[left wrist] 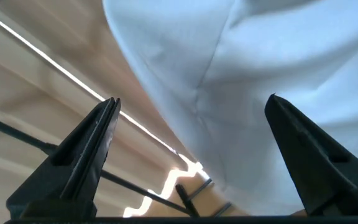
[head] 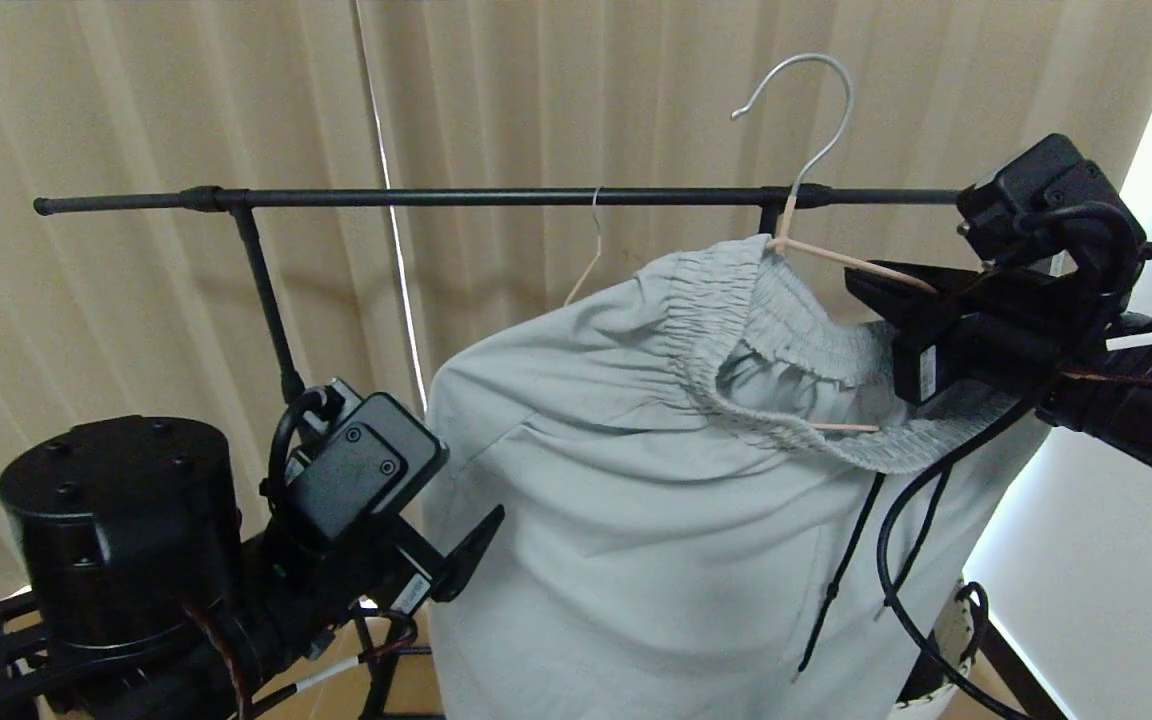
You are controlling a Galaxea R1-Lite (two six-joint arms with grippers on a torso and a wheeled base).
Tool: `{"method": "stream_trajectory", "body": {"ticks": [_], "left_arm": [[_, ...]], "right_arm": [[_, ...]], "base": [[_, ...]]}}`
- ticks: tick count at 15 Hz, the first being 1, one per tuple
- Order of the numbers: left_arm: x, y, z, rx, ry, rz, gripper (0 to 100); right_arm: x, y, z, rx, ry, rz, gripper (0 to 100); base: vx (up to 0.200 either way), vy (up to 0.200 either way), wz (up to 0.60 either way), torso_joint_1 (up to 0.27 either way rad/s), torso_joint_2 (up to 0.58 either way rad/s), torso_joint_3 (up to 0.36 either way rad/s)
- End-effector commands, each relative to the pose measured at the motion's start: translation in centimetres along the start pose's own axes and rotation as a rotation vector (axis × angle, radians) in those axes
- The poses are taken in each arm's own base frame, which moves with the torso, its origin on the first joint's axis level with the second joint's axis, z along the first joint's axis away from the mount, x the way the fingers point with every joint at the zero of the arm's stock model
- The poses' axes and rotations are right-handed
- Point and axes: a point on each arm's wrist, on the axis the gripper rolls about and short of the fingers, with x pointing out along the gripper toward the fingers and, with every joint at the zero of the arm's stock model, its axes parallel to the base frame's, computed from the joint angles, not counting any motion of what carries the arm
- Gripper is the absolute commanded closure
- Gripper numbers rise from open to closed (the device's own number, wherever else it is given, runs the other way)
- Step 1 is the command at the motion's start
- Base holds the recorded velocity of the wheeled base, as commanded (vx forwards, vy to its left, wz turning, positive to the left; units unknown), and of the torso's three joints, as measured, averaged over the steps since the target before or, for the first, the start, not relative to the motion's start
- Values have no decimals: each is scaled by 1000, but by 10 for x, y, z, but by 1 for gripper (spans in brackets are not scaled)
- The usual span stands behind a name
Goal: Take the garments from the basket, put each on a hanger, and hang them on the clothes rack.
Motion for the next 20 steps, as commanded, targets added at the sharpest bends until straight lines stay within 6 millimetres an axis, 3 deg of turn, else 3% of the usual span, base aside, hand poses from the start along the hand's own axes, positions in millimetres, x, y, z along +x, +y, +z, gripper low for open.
{"method": "stream_trajectory", "body": {"ticks": [1, 2, 3, 7, 13, 18, 19, 20], "left_arm": [[6, -2, -4, 5, 24, -1, 0], [7, 1, -5, 2, 31, 10, 0], [7, 1, -5, 2, 32, 10, 100], [7, 8, -14, -3, 65, 34, 100], [-6, 31, -51, -37, 160, 153, 100], [-4, 42, -53, -52, 173, 206, 100], [-4, 41, -53, -51, 172, 202, 0], [-4, 41, -52, -51, 167, 197, 0]], "right_arm": [[-3, -1, 4, 1, -15, -3, 100], [-3, -2, 5, 1, -19, -5, 100], [-3, -2, 5, 1, -19, -5, 100], [-4, -3, 5, -1, -16, -10, 100], [-5, -26, -4, 0, 25, -106, 100], [-5, -25, -5, -2, 29, -103, 100], [-5, -25, -5, -2, 30, -102, 100], [-5, -25, -5, -2, 31, -100, 100]], "base": [[0, 0, 0, 0, 0, 0], [0, 0, 0, 0, 0, 0], [0, 0, 0, 0, 0, 0], [0, 0, 0, 0, 0, 0], [0, 0, 0, 0, 0, 0], [0, 0, 0, 0, 0, 0], [0, 0, 0, 0, 0, 0], [0, 0, 0, 0, 0, 0]]}}
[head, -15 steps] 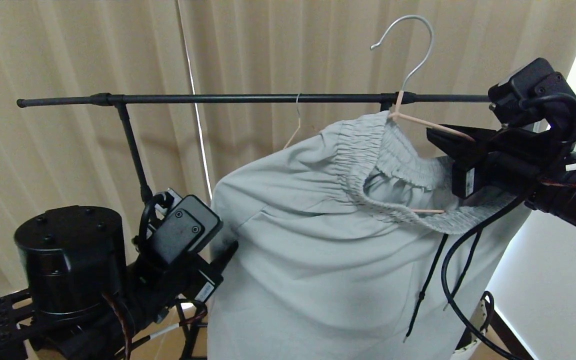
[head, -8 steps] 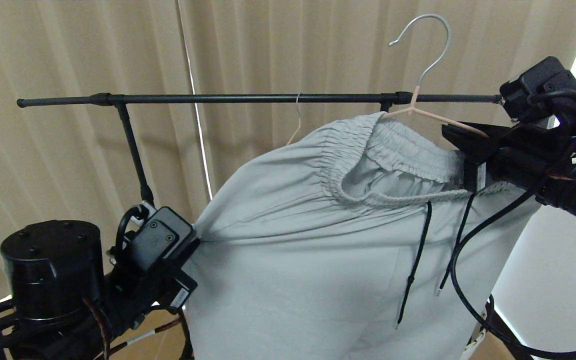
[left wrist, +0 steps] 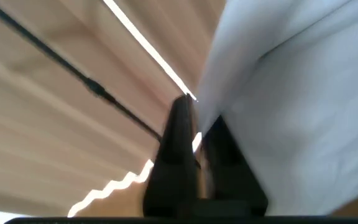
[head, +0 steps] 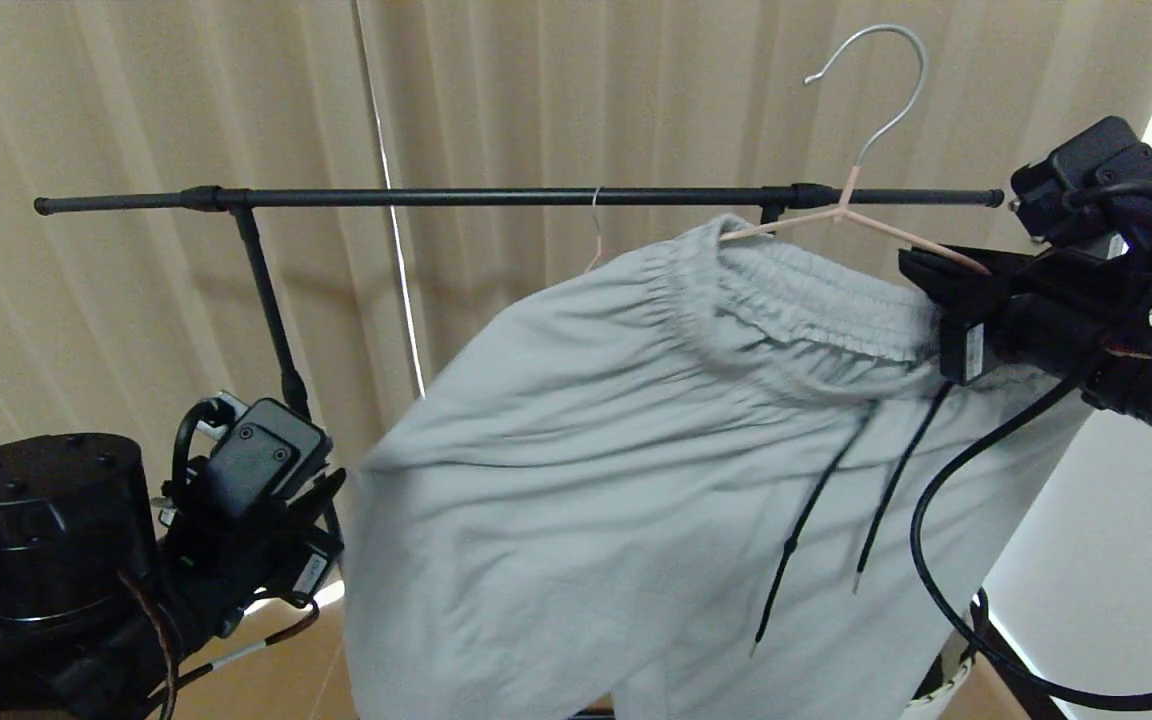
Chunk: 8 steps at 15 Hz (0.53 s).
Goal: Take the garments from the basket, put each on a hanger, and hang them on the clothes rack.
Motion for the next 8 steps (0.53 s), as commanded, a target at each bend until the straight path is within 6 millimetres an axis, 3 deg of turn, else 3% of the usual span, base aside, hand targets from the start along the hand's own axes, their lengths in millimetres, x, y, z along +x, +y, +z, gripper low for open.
{"method": "stream_trajectory", "body": {"ticks": [1, 5, 8], "left_arm": [[-1, -2, 2, 0, -12, -13, 0], [-14, -6, 8, -9, -69, -48, 0], [-40, -7, 8, -12, -128, -88, 0]], "right_arm": [[1, 1, 0, -1, 3, 7, 100], [-4, 1, -3, -17, 113, 15, 100], [-15, -1, -10, -53, 292, -65, 100]], "base": [[0, 0, 0, 0, 0, 0], [0, 0, 0, 0, 0, 0], [0, 0, 0, 0, 0, 0]]}}
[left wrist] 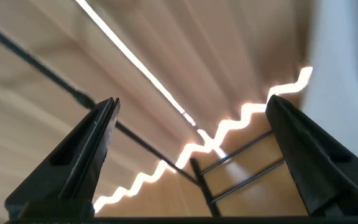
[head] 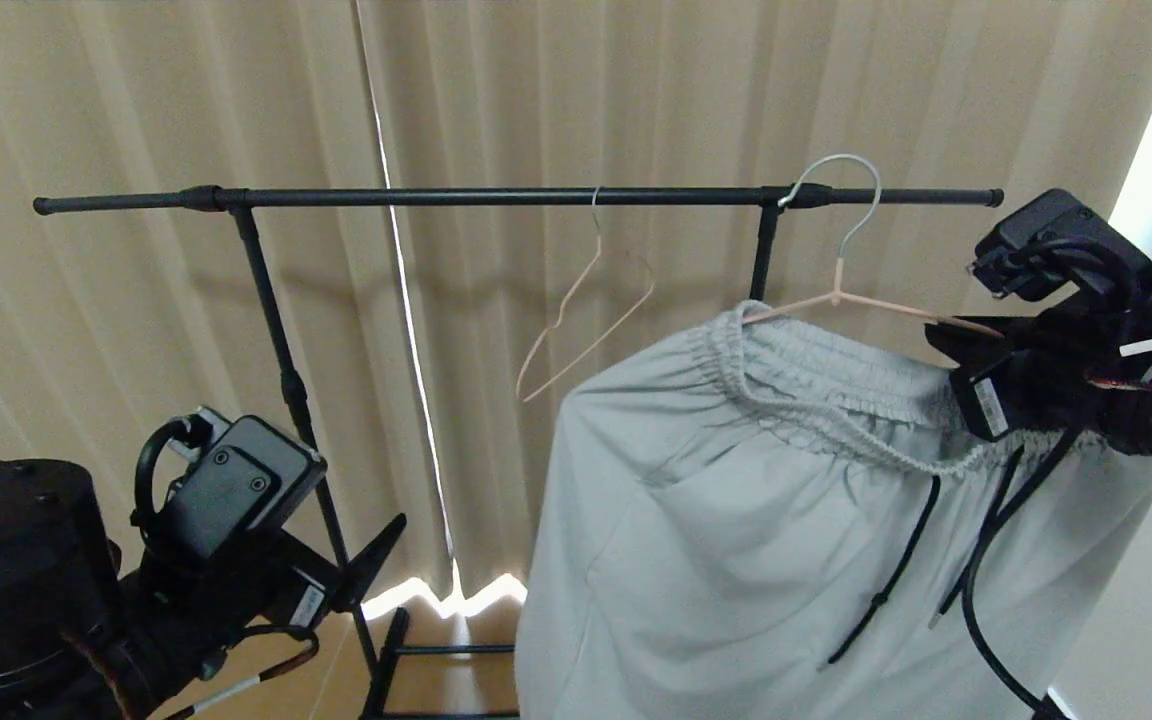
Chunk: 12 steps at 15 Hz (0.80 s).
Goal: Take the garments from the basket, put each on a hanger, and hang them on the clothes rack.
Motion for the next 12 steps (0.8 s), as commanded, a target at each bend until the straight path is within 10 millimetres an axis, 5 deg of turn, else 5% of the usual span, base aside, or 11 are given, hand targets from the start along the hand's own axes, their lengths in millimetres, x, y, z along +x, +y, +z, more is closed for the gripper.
{"method": "stream_trajectory", "body": {"ticks": [1, 12], "left_arm": [[-20, 1, -1, -4, -33, -12, 0], [-29, 13, -8, -102, -32, 50, 0]], "right_arm": [[-9, -6, 0, -4, 42, -49, 100], [-16, -27, -20, -1, 210, -229, 100]], "base": [[0, 0, 0, 0, 0, 0], [0, 0, 0, 0, 0, 0]]}}
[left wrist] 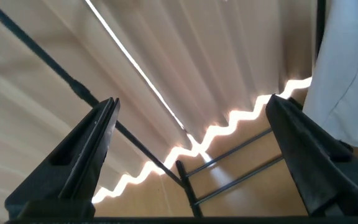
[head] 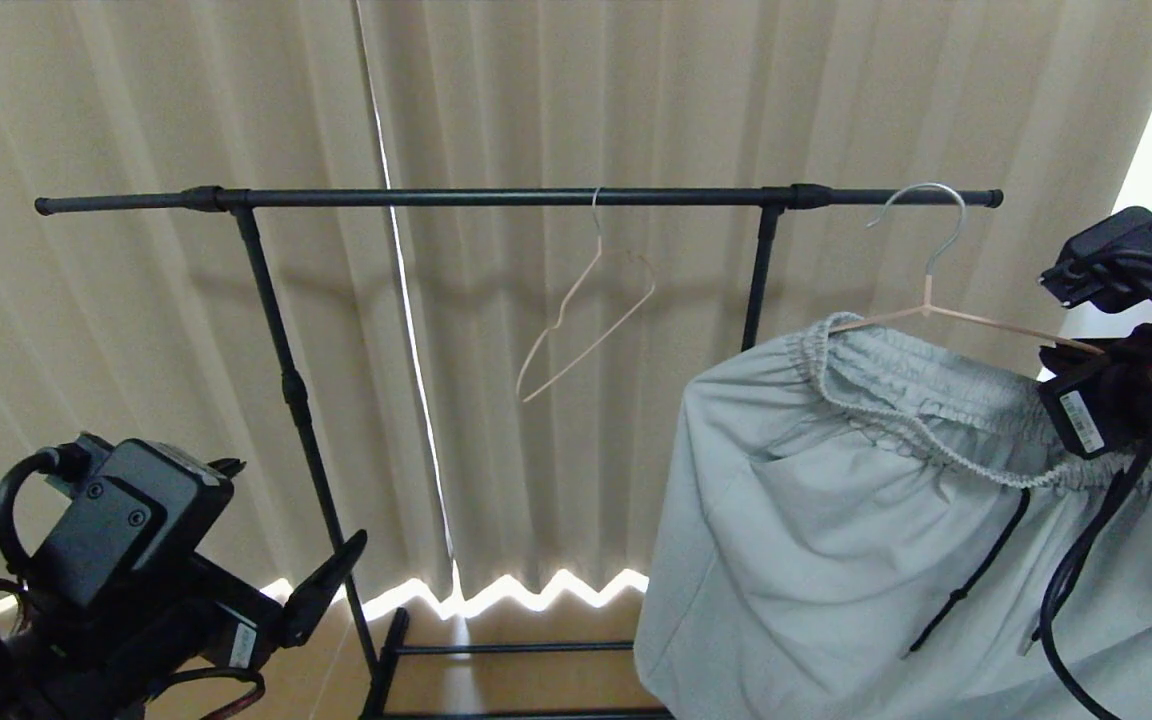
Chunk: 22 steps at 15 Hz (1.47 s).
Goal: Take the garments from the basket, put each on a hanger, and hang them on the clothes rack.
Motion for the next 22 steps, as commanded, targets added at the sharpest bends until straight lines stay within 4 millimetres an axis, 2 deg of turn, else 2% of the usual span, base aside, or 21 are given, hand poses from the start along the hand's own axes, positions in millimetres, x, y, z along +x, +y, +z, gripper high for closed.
{"method": "stream_trajectory", "body": {"ticks": [1, 4, 18, 22], "left_arm": [[1, 5, 1, -8, 0, 29, 0], [0, 11, 3, -19, -9, 59, 0], [1, 12, 3, -23, -7, 64, 0], [3, 13, 0, -20, 11, 73, 0]], "right_arm": [[0, 1, -3, -3, 8, 4, 100], [1, 2, -3, 2, 10, 7, 100], [2, 9, -3, -12, 7, 36, 100], [2, 18, -1, -25, 1, 66, 100]], "base": [[0, 0, 0, 0, 0, 0], [0, 133, 0, 3, 2, 2], [0, 200, 0, 3, 2, 4], [0, 0, 0, 0, 0, 0]]}}
